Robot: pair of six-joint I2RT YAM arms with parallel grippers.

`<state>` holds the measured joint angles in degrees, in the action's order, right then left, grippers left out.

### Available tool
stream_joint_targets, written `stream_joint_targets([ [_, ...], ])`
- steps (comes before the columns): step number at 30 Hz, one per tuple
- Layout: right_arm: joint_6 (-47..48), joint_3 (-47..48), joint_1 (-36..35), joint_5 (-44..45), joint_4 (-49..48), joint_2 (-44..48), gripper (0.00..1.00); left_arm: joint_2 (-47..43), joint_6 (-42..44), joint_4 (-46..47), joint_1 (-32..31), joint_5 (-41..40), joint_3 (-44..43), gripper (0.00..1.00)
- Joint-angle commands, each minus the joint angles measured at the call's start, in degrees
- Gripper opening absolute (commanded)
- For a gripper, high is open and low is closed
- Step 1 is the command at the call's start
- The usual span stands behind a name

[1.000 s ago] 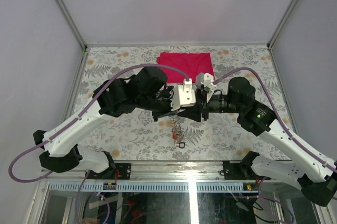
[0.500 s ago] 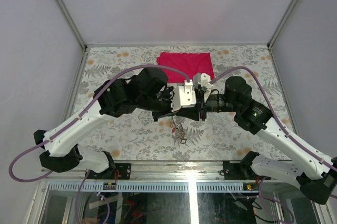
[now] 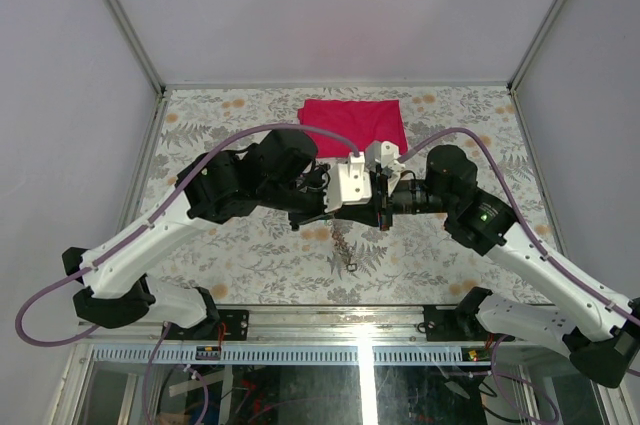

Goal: Put the keys on the keyring

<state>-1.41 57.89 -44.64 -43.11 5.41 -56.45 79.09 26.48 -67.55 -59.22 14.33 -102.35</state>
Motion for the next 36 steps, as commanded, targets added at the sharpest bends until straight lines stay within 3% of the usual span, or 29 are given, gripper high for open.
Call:
stream_joint_targets([
  [1,1.3,0.9,-0.2,-0.2,-1.0,2.1,0.0,-5.0,0.7,6.8,-0.3,1.5,2.1,0.16],
  [5,2.1,2.3,-0.2,-1.3,0.5,3.4,0.0,-8.8,1.1,10.8,-0.4,4.0,5.9,0.27],
  [15,1.8,5.3,-0.2,-6.0,1.7,4.3,0.0,-15.7,3.0,19.9,-0.3,7.5,14.1,0.4],
  [36,1.0,6.9,-0.2,-9.9,0.1,3.6,0.0,-13.6,4.1,22.1,-0.4,14.9,15.3,0.43],
])
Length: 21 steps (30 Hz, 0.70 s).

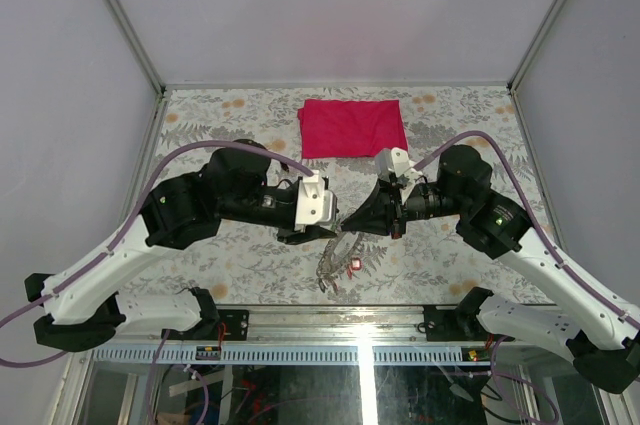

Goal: Put the keys on the keyring

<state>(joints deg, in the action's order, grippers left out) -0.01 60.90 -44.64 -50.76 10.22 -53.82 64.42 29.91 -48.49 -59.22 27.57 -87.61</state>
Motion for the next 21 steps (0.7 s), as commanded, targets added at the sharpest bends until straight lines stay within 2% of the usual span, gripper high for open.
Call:
stream_joint_targets([
  [1,-0.3,4.0,-0.3,-2.1,-4.6,1.1,0.0,1.1,0.7,2.8,-0.3,1.5,0.6,0.43],
  [14,0.8,5.2,-0.3,-0.9,-3.0,2.0,0.0,0.5,1.1,0.4,-0.3,0.5,1.0,0.36],
  [21,0.8,4.8,-0.2,-0.4,-3.0,2.4,0.0,-0.1,1.2,0.3,-0.3,0.0,0.8,0.28],
])
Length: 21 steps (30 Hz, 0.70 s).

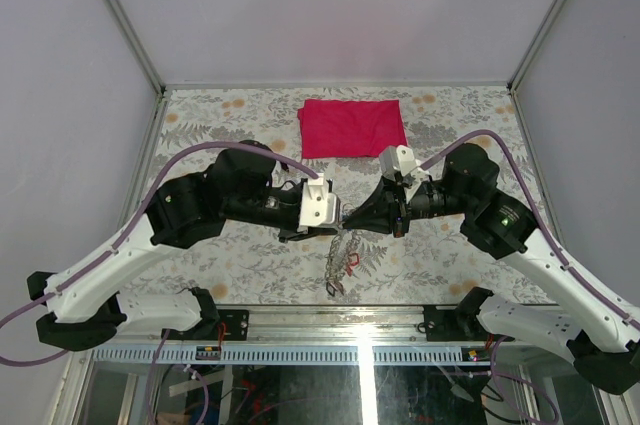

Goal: Put the keys on the keyring

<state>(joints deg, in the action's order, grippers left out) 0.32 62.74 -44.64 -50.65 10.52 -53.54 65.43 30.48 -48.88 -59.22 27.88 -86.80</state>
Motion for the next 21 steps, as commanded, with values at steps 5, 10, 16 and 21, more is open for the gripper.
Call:
stream_joint_targets([
  [5,0.3,2.9,-0.3,-0.4,-3.4,2.1,0.0,-1.4,0.7,0.6,-0.3,-0.5,0.0,0.25],
  [10,0.3,2.9,-0.3,-0.2,-3.2,2.2,0.0,-1.6,0.6,0.4,-0.4,-0.8,0.0,0.2],
  [16,0.3,2.8,-0.2,-0.1,-3.2,2.2,0.0,-1.8,0.5,0.4,-0.4,-1.1,-0.1,0.12],
  [21,-0.1,2.6,-0.2,-0.3,-3.6,2.5,0.0,-1.9,0.5,0.4,-0.4,-1.5,-0.1,0.01],
])
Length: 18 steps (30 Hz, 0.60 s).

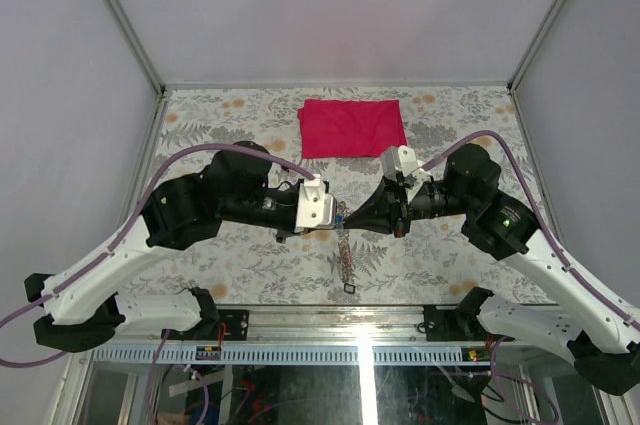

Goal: Put the keys on the keyring

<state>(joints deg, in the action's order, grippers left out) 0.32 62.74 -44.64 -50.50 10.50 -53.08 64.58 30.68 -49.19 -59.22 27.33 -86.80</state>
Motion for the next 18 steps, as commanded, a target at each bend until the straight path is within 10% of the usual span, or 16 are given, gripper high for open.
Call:
stream_joint_targets([
  [1,-0.3,2.5,-0.2,-0.5,-4.0,2.2,0.0,-1.1,0.3,0.7,-0.4,-1.0,-0.1,0.0],
  [18,-19.4,-7.8,-0.2,2.9,-35.9,6.8,0.0,-6.8,-5.9,14.4,-0.4,-3.0,7.4,0.0],
])
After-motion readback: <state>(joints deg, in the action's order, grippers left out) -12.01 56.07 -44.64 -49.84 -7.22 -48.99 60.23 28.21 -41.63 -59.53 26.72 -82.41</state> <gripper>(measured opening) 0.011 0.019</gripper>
